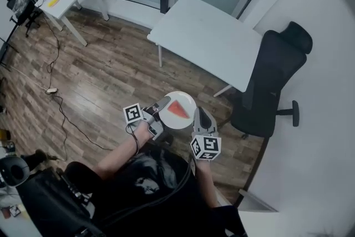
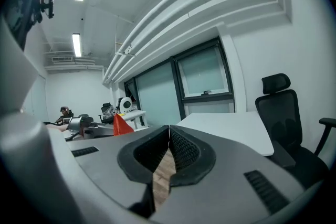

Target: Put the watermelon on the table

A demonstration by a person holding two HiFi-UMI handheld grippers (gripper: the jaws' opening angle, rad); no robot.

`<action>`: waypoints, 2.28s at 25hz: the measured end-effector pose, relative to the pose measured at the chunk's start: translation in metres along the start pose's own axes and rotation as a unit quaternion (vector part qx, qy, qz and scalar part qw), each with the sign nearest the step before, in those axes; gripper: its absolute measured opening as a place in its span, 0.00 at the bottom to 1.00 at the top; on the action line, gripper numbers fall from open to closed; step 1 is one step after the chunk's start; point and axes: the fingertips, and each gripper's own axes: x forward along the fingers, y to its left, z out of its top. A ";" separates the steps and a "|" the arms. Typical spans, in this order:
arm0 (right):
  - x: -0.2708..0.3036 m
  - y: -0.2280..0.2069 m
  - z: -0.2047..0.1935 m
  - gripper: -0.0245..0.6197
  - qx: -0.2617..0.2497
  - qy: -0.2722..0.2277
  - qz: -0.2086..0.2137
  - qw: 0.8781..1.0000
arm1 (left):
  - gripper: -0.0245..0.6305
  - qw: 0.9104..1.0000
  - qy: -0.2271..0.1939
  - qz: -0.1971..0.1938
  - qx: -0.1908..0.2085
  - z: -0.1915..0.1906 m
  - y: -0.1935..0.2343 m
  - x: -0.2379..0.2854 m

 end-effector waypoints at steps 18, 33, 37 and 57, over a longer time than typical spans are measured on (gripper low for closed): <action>0.219 -0.163 0.078 0.06 0.012 0.008 -0.076 0.997 | 0.10 0.996 0.092 -0.014 0.009 0.145 0.002 0.266; 0.365 -0.298 0.098 0.06 0.042 0.050 -0.024 0.998 | 0.10 0.995 0.096 0.015 0.022 0.228 0.091 0.482; 0.389 -0.331 0.098 0.06 0.037 0.071 -0.014 0.997 | 0.10 0.996 0.067 0.063 0.005 0.260 0.148 0.521; 0.411 -0.419 0.069 0.06 0.115 0.145 -0.122 0.975 | 0.10 0.937 0.065 0.302 0.165 0.369 0.288 0.658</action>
